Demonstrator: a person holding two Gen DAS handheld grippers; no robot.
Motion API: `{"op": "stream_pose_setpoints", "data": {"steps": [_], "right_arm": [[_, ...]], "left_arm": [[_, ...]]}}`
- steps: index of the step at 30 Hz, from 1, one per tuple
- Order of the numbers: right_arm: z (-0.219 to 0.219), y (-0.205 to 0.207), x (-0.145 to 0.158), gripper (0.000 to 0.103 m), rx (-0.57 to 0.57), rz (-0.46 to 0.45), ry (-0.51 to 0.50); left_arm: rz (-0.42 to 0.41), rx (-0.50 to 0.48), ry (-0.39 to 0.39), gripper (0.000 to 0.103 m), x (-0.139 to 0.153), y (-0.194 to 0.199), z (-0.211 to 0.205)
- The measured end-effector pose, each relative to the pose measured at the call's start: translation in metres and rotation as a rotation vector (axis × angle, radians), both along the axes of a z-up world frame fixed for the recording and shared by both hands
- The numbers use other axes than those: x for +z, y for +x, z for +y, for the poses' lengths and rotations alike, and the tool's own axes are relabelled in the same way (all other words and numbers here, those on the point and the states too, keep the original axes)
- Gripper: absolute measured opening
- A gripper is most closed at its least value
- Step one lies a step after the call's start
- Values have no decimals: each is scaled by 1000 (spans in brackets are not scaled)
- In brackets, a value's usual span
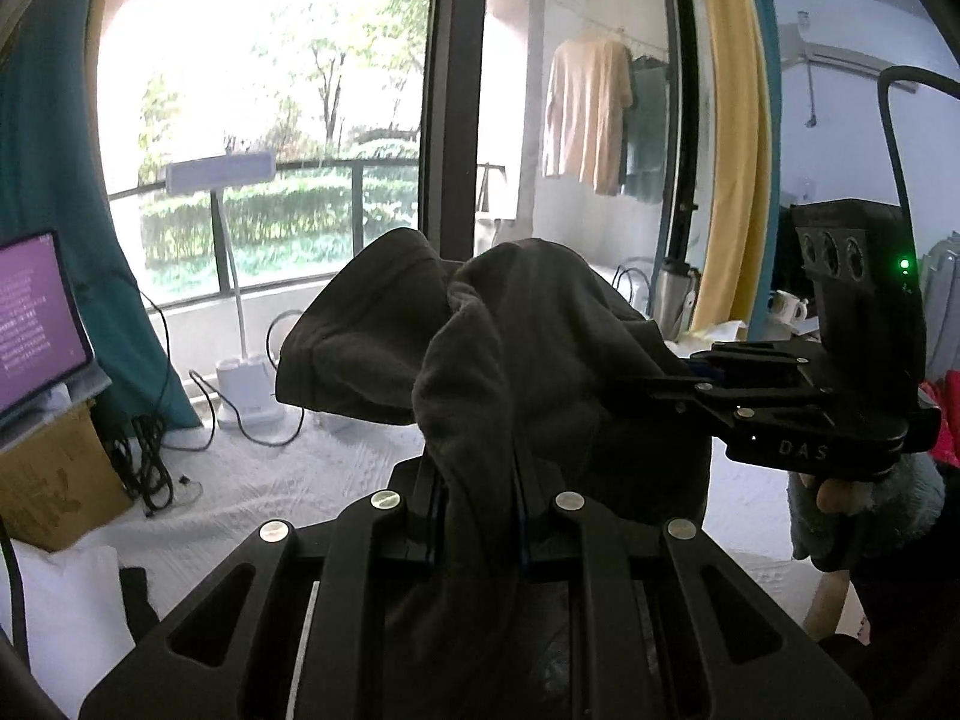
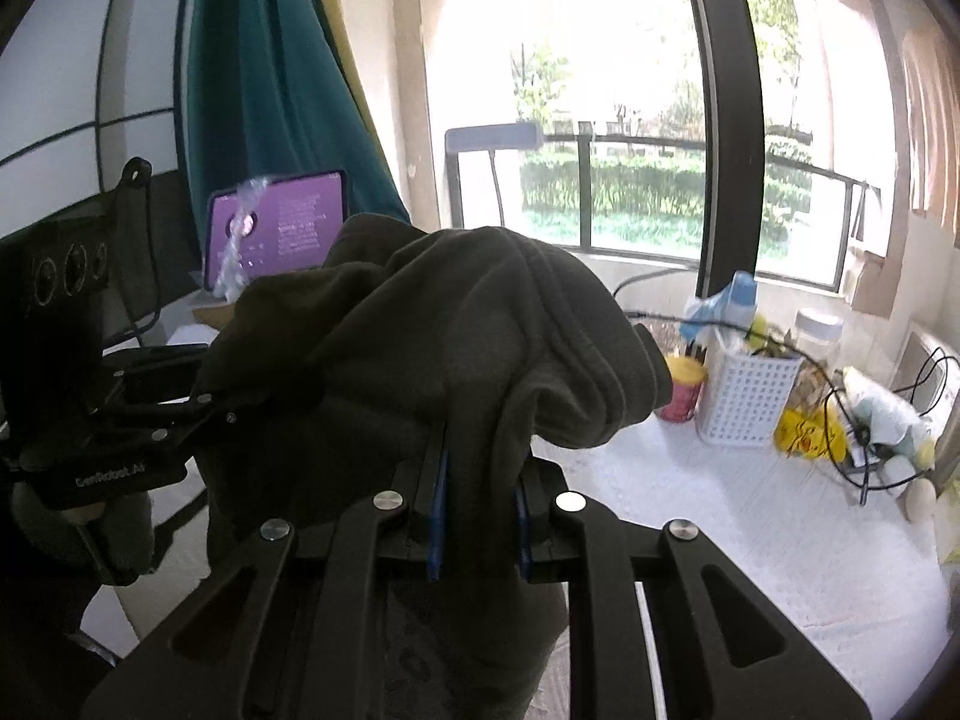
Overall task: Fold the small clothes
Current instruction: 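Lift the gripped shirt end up off the bedspread with both tools, then hold the lifted shirt bundle up with both tools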
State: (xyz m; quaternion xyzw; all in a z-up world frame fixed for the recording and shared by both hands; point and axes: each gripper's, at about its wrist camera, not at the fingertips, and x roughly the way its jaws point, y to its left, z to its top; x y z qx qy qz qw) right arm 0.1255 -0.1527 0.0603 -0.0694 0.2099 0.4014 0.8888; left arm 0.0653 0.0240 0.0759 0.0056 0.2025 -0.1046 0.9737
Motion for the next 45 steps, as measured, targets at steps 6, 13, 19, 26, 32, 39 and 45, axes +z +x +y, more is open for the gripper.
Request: {"op": "stream_pose_setpoints", "data": {"steps": [6, 13, 19, 26, 32, 39, 45], "right_arm": [[-5, -17, 13, 16, 3, -43, 13], [-8, -39, 31, 16, 12, -103, 28], [-6, -54, 43, 16, 20, -145, 36], [0, -71, 56, 16, 44, -188, 42], [5, -86, 65, 16, 72, -224, 57], [18, -106, 75, 16, 132, -271, 76], [31, -130, 81, 16, 199, -302, 86]], "left_arm": [[-49, -4, 9, 19, 12, -17, -2], [-112, -12, 17, 19, 24, -36, 0], [-147, -11, 21, 19, 32, -52, 2], [-184, 0, 24, 19, 39, -69, 10], [-213, 1, 13, 19, 49, -88, 19], [-254, 36, 38, 19, 63, -118, 30], [-271, 75, 49, 19, 70, -142, 45]]}}
